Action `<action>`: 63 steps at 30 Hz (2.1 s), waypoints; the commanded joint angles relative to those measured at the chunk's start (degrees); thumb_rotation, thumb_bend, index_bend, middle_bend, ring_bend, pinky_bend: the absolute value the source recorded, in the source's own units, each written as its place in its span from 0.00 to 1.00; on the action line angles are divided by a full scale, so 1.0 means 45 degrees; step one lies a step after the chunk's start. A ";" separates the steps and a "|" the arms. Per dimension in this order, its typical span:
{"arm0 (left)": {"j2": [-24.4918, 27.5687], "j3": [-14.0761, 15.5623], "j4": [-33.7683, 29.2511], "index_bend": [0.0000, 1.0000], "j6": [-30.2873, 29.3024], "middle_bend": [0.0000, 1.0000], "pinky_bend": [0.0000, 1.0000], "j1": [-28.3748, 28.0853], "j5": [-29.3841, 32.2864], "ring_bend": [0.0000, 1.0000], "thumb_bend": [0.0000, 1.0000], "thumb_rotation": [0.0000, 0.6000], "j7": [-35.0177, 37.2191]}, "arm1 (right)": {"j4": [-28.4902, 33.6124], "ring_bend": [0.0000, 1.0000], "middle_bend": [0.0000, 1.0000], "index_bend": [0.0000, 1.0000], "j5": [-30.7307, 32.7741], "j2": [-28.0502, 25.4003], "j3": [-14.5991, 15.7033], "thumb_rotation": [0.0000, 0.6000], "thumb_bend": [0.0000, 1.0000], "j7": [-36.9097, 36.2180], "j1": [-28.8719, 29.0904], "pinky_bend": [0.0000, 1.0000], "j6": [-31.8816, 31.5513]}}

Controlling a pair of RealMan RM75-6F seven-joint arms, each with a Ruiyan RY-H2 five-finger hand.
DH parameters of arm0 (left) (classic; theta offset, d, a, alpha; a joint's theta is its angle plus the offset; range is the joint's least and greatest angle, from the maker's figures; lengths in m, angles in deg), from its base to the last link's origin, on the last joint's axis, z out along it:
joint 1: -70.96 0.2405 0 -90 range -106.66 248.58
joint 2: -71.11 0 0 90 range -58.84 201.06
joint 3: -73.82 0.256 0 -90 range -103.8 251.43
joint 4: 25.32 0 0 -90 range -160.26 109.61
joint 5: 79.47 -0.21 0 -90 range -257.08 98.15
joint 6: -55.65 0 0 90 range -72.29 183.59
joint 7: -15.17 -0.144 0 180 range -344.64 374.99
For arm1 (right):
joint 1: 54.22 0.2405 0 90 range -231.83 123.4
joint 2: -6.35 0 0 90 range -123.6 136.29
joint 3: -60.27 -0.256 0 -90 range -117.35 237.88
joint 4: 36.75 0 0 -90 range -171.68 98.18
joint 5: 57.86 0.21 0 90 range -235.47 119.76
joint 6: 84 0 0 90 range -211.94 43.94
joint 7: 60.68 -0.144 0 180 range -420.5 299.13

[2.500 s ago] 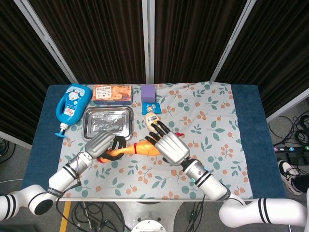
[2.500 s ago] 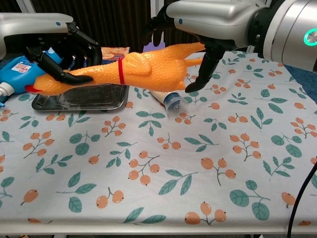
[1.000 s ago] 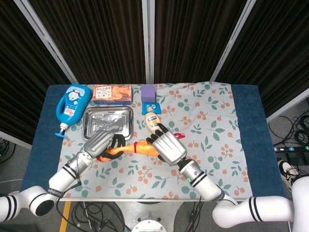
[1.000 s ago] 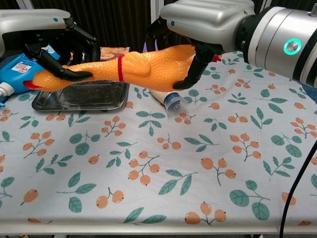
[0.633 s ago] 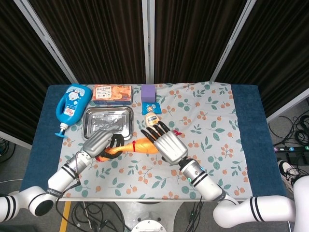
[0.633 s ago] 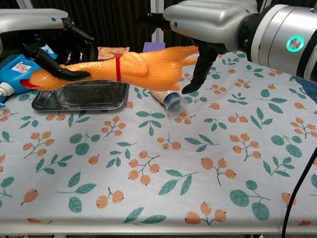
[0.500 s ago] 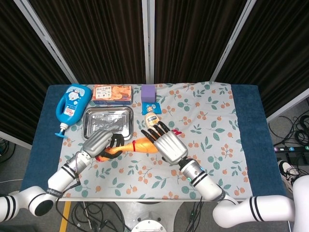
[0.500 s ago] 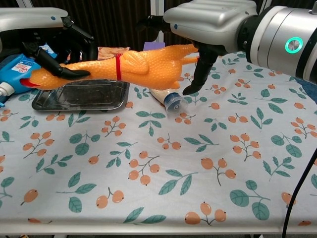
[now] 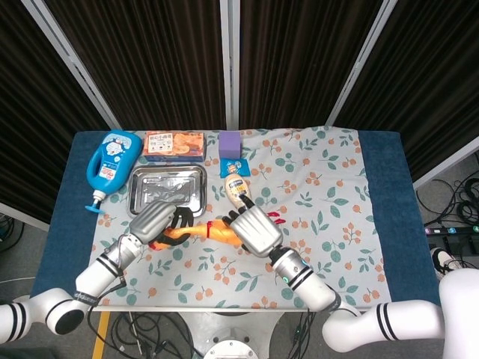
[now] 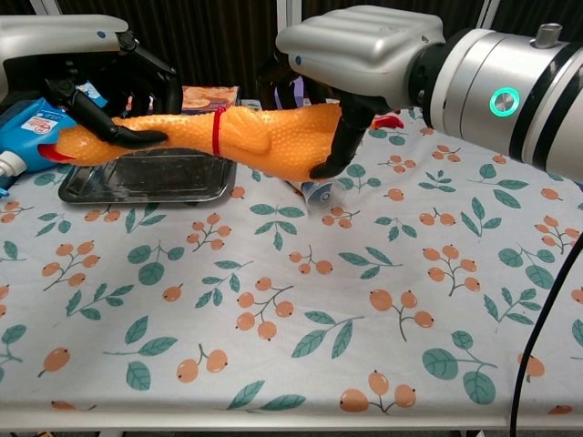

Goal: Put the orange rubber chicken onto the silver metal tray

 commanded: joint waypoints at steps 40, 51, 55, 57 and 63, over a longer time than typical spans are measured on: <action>-0.0454 0.0028 0.1920 0.73 -0.0786 0.75 0.81 0.1027 0.0860 0.68 0.78 1.00 0.1280 | 0.1456 0.00 0.00 0.00 -0.1136 -0.3763 0.0424 1.00 0.00 -0.3237 -0.2160 0.05 -0.1004; -0.2826 -0.0565 0.6567 0.73 0.0118 0.75 0.77 0.0548 0.2290 0.65 0.78 1.00 0.1128 | 0.1118 0.00 0.00 0.00 -0.3148 -0.5828 0.1282 1.00 0.00 -0.5552 -0.3985 0.05 -0.1685; -0.3446 -0.0790 0.7638 0.72 0.0573 0.73 0.75 0.0316 0.2659 0.62 0.78 1.00 0.1095 | 0.0997 0.00 0.00 0.00 -0.3424 -0.6100 0.1284 1.00 0.00 -0.5967 -0.4310 0.05 -0.1780; -0.3652 -0.0866 0.7929 0.72 0.0771 0.72 0.72 0.0271 0.2809 0.59 0.78 1.00 0.1129 | 0.0941 0.00 0.00 0.00 -0.3490 -0.6200 0.1261 1.00 0.00 -0.6117 -0.4455 0.05 -0.1806; -0.3861 -0.0845 0.8105 0.55 0.0998 0.54 0.55 0.0278 0.3038 0.37 0.74 1.00 0.0604 | 0.0757 0.00 0.00 0.00 -0.3531 -0.6289 0.1122 1.00 0.00 -0.6530 -0.4739 0.05 -0.1745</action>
